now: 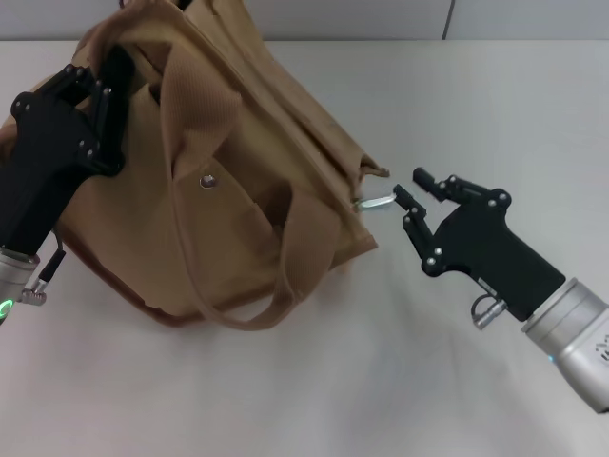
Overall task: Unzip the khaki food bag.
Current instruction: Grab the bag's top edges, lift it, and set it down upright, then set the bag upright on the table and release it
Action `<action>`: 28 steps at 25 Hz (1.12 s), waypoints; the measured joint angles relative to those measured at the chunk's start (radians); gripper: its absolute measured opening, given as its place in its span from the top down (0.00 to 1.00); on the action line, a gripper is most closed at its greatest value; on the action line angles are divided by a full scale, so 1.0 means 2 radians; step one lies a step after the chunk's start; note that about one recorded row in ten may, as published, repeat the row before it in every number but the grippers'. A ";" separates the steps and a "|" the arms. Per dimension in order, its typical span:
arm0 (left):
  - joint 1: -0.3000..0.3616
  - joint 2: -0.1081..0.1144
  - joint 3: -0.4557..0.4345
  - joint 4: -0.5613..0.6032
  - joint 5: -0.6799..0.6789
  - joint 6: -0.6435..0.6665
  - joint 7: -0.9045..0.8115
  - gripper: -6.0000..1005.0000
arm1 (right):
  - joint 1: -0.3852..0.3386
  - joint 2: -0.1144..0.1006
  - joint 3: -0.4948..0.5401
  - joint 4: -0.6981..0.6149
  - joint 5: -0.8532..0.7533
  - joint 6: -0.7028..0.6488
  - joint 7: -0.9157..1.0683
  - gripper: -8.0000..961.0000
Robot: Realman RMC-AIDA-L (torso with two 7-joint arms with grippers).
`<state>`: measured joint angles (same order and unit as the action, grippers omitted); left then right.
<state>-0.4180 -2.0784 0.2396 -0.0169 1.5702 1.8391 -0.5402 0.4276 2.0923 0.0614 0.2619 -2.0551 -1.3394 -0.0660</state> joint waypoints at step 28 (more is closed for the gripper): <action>0.002 0.000 0.001 -0.005 0.002 -0.003 0.000 0.85 | 0.048 0.000 0.013 0.008 -0.002 0.061 0.000 0.90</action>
<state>-0.4145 -2.0785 0.2423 -0.0260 1.5744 1.8337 -0.5397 0.5243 2.0924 0.0873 0.2771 -2.0587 -1.2183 -0.0666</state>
